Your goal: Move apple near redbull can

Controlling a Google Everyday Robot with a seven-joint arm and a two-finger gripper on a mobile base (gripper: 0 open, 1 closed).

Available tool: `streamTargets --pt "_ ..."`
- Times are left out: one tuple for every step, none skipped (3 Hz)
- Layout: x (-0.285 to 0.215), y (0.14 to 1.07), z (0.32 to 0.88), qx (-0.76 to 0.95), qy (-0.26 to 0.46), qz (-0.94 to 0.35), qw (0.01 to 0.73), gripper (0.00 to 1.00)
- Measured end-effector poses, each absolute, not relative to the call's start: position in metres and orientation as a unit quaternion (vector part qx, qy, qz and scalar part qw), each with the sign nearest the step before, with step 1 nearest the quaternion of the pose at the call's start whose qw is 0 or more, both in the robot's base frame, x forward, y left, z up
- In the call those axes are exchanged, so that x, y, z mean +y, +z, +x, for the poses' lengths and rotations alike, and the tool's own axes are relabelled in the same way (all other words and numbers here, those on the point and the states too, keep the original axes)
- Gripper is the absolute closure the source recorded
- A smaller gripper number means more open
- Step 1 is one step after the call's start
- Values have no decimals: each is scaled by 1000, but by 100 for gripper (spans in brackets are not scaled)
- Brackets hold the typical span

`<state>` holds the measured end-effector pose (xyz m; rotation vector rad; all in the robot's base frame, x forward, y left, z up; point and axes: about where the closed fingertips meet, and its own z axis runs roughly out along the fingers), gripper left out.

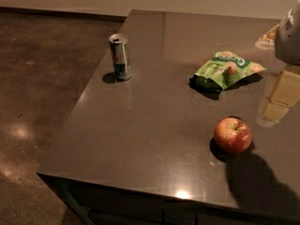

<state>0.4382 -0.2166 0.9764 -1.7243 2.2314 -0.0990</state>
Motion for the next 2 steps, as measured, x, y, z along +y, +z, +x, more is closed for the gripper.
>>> streamTargets --pt "-217 976 438 781 -35 -603 159 0" --pt "-215 965 436 782 -16 -604 154 0"
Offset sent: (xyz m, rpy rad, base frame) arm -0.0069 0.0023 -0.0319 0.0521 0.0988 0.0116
